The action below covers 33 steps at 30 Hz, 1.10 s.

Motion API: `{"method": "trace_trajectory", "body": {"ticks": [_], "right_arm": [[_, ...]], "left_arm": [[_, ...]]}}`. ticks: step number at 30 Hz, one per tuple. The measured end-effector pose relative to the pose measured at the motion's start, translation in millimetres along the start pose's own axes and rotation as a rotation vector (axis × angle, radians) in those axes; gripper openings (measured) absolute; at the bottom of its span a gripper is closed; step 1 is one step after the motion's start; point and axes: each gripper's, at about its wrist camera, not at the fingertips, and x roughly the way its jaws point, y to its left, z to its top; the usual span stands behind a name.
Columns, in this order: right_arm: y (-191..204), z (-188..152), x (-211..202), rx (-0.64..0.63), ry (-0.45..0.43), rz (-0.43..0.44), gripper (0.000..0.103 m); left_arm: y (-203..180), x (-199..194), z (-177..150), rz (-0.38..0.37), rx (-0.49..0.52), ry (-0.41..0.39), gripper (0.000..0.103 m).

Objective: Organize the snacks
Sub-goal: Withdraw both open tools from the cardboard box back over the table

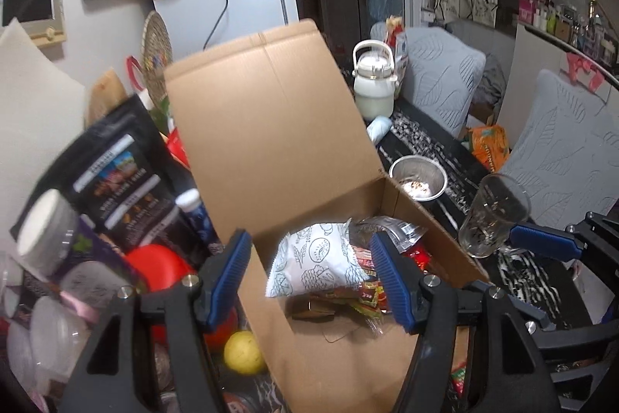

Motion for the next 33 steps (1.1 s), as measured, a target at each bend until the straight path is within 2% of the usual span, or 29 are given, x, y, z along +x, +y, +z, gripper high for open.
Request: {"method": "trace_trajectory", "body": {"ticks": [8,14,16,17,18,22,33], "right_arm": [[10.4,-3.2,-55.0,-0.012,-0.092,-0.029,0.057],[13.6,-15.1,-93.4,-0.003,-0.135,-0.048,0.057],[13.9,-20.4,-104.3,0.001,-0.152,-0.05,0.064],[14.4,-24.3,-111.4,0.003,-0.164,-0.051,0.064],[14.9,-27.7,-116.9,0.001,-0.17,-0.053,0.064],[18.5,-42.5,-135.0,-0.003,-0.183,-0.064,0.07],[28.8,-94.9,-162.6,0.007,-0.184,-0.071,0.072]], "left_arm": [[3.9,-55.6,-1.5,0.002,0.0,-0.079,0.064],[4.4,-97.9,-14.4,-0.004,0.008,-0.123,0.065],[2.7,-107.6,-19.6,-0.008,0.01,-0.134,0.073],[2.2,-112.2,-22.5,-0.009,0.012,-0.139,0.083],[1.4,-119.4,-27.2,-0.009,0.014,-0.153,0.086],[-2.9,-137.9,-41.2,-0.014,0.03,-0.168,0.086],[-10.9,-177.2,-91.6,-0.073,0.069,-0.189,0.086]]}}
